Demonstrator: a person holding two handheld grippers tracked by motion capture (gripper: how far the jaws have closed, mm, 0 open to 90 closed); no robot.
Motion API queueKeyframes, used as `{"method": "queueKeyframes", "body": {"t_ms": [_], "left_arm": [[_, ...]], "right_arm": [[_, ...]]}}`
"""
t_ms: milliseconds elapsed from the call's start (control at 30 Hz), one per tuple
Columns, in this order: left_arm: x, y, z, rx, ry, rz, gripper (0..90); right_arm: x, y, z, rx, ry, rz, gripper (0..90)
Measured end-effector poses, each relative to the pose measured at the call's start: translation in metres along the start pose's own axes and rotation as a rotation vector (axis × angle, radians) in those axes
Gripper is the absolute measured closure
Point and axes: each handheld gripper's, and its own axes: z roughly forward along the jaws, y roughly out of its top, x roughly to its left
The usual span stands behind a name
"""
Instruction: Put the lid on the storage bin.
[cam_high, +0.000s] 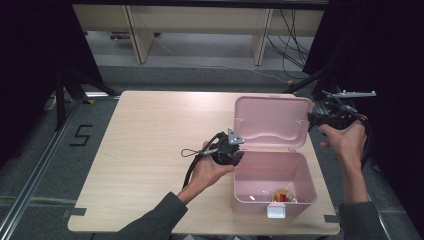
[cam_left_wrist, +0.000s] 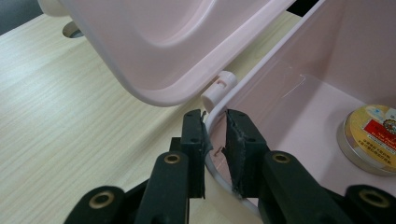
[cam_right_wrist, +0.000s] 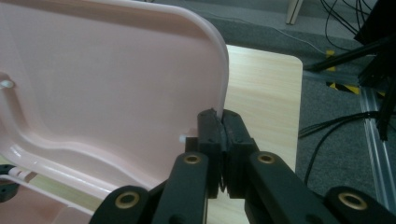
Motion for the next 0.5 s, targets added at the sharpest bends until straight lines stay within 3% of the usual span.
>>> {"method": "queueKeyframes", "body": {"t_ms": [167, 200, 400, 433, 500], "left_arm": [[0.0, 0.0, 0.0, 0.0, 0.002, -0.001, 77.0], [0.0, 0.0, 0.0, -0.002, 0.004, 0.001, 77.0], [-0.001, -0.001, 0.0, -0.004, 0.007, 0.004, 76.9], [-0.001, 0.0, 0.0, -0.003, 0.007, 0.002, 76.9], [-0.001, -0.001, 0.0, -0.004, 0.008, -0.002, 76.9]], "right_arm": [[0.003, -0.009, -0.012, -0.04, 0.002, -0.024, 88.6], [0.003, -0.01, -0.014, -0.051, 0.001, -0.055, 88.5], [0.006, -0.02, -0.025, -0.08, 0.025, -0.036, 88.5], [0.004, -0.021, -0.026, -0.081, 0.026, -0.064, 88.5], [0.007, -0.023, -0.03, -0.077, 0.034, -0.041, 88.5]]}}
